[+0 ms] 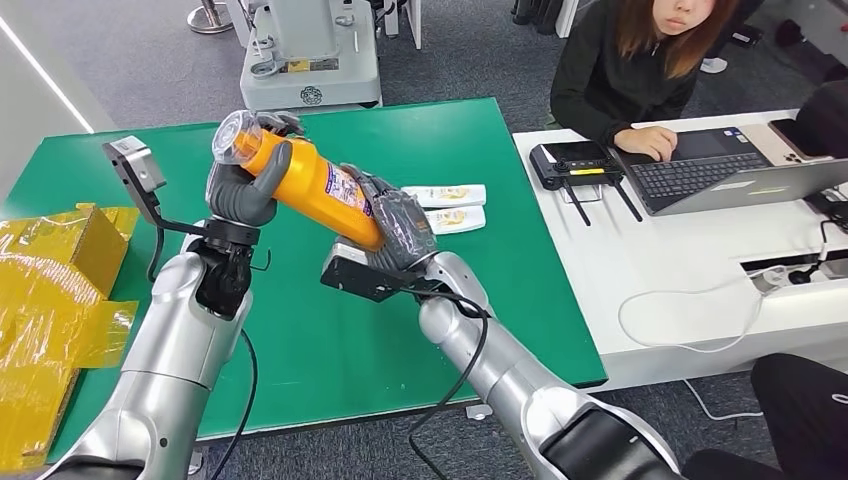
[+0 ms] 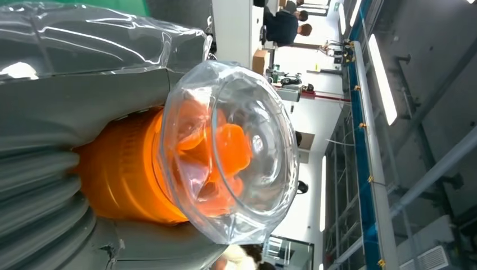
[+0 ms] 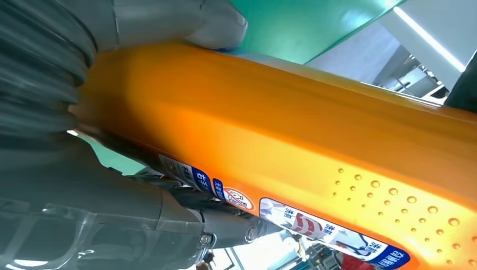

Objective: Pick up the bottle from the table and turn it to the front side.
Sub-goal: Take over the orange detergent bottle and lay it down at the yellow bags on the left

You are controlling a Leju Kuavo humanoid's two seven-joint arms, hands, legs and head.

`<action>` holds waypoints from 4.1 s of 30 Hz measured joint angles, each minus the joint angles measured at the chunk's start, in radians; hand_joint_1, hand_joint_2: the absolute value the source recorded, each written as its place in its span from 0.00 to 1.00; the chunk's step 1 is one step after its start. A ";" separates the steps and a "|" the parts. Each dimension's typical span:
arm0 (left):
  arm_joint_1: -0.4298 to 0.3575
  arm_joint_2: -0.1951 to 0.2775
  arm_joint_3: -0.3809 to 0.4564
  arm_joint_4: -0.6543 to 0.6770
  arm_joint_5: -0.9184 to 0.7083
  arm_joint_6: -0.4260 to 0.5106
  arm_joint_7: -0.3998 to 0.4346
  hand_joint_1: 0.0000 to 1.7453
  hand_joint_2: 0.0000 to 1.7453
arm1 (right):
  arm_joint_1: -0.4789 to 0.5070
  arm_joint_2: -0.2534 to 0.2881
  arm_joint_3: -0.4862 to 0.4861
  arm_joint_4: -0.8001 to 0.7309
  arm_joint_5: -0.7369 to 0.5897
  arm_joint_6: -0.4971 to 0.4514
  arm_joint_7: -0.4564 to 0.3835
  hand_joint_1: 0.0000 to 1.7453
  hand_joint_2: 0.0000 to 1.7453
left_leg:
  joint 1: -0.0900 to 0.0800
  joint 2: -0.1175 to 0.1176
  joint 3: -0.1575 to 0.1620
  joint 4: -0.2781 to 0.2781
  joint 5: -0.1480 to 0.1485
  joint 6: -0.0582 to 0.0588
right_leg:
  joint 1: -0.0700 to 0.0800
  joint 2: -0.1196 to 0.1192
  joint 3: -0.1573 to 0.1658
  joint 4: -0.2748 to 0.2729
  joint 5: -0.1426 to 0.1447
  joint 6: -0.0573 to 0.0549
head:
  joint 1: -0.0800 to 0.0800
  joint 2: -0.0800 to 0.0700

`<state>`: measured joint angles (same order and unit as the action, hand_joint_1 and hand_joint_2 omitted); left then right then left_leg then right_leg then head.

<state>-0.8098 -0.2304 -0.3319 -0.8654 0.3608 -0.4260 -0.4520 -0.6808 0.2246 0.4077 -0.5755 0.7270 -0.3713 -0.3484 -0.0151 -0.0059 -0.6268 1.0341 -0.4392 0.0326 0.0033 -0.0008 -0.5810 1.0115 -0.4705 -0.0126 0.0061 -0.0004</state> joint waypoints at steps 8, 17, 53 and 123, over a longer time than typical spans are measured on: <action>-0.003 0.002 0.000 0.027 0.043 -0.033 0.002 1.00 1.00 | -0.006 -0.002 -0.001 0.019 -0.013 -0.005 -0.031 1.00 1.00 | 0.000 0.000 0.000 0.000 0.000 0.000 | 0.000 0.000 0.000 0.000 0.000 0.000 | 0.000 0.000; -0.016 0.005 0.000 0.044 -0.022 -0.007 -0.046 1.00 1.00 | -0.009 -0.002 -0.001 0.021 -0.057 -0.004 -0.075 0.00 1.00 | 0.000 0.000 0.000 0.000 0.000 0.000 | 0.000 0.000 0.000 0.000 0.000 0.000 | 0.000 0.000; -0.376 0.474 -0.367 0.230 -1.607 0.899 0.108 1.00 1.00 | 0.464 -0.146 0.097 -0.575 -0.363 -0.093 -0.204 0.00 1.00 | 0.001 0.002 0.000 -0.001 0.000 0.000 | 0.000 0.003 -0.001 0.000 0.000 0.000 | 0.000 0.000; 0.212 0.510 -0.276 0.118 -1.425 0.713 0.097 0.00 1.00 | 0.658 -0.162 -0.084 -0.794 -0.340 -0.124 -0.210 0.00 1.00 | 0.001 0.006 -0.001 -0.001 -0.003 -0.003 | 0.001 0.006 -0.002 -0.001 -0.001 -0.004 | 0.001 0.000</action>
<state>-0.5979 0.2791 -0.6081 -0.7475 -1.0647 0.2873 -0.3552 -0.0226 0.0629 0.3235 -1.3694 0.3872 -0.4955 -0.5583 -0.0136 0.0005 -0.6273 1.0335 -0.4417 0.0292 0.0040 0.0052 -0.5827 1.0101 -0.4714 -0.0165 0.0069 -0.0004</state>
